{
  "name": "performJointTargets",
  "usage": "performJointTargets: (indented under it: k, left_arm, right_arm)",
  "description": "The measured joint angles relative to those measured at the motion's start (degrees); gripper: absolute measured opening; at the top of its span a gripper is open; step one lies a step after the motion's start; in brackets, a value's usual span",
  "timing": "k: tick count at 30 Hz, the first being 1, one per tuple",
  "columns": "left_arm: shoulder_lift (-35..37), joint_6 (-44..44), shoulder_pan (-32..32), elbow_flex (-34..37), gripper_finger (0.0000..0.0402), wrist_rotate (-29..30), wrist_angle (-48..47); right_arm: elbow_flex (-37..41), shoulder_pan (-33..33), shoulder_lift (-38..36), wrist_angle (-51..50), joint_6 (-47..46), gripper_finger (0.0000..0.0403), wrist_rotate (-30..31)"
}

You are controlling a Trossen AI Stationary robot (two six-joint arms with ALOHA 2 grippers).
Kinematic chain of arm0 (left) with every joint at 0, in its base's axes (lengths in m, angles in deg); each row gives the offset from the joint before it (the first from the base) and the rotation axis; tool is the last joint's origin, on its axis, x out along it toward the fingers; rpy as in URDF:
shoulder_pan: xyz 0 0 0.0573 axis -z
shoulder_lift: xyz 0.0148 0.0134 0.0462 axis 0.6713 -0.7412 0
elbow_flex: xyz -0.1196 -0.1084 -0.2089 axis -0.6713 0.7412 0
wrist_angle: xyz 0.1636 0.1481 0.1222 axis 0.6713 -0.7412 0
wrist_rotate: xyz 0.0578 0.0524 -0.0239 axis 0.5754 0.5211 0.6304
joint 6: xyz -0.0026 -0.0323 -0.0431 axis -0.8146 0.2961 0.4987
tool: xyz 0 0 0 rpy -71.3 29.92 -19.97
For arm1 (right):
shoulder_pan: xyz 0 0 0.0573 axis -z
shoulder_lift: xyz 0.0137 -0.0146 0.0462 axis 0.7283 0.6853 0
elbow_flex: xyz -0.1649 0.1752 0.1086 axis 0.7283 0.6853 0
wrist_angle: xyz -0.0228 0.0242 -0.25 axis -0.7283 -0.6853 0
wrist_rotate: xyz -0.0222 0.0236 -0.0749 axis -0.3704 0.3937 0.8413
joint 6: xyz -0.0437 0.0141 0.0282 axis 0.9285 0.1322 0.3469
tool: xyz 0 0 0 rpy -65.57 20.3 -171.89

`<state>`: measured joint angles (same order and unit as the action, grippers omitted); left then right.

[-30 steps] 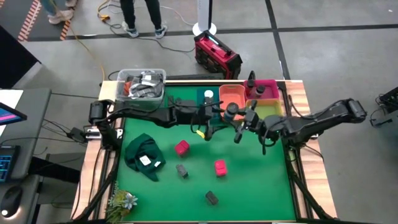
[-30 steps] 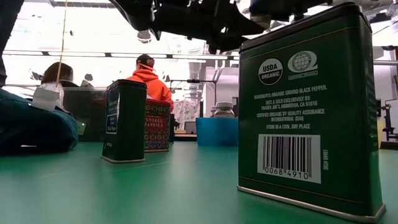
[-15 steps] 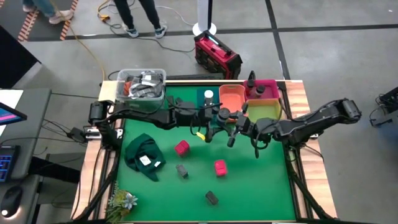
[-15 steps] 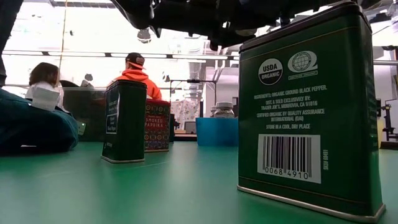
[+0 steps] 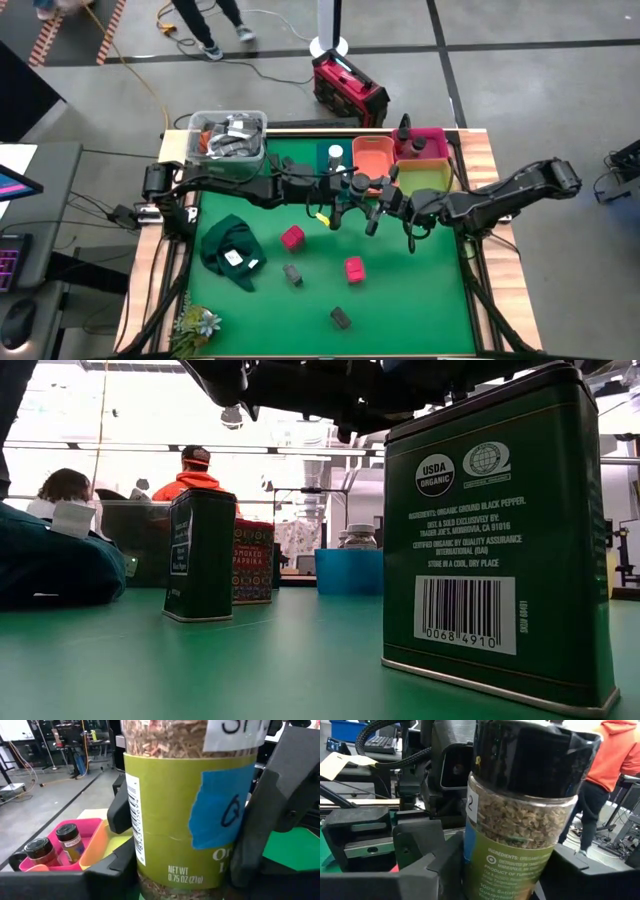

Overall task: Sort spices by type
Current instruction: Put the black seasoning bottle into the pink bin

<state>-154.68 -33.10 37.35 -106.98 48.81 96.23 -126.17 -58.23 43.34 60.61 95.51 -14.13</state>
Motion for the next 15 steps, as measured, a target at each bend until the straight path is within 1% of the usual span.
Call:
performJointTargets:
  k: [7, 15]
  left_arm:
    - [0.0, 0.9, 0.0, -0.1, 0.0202, 0.1, -0.6]
    - [0.0, 1.1, 0.0, -0.2, 0.0194, 0.1, -0.5]
  right_arm:
    - [0.0, 0.3, -1.4, -0.4, 0.0, 0.0242, -0.1]
    - [0.0, 0.4, -3.0, -1.4, -0.2, 0.0242, -1.9]
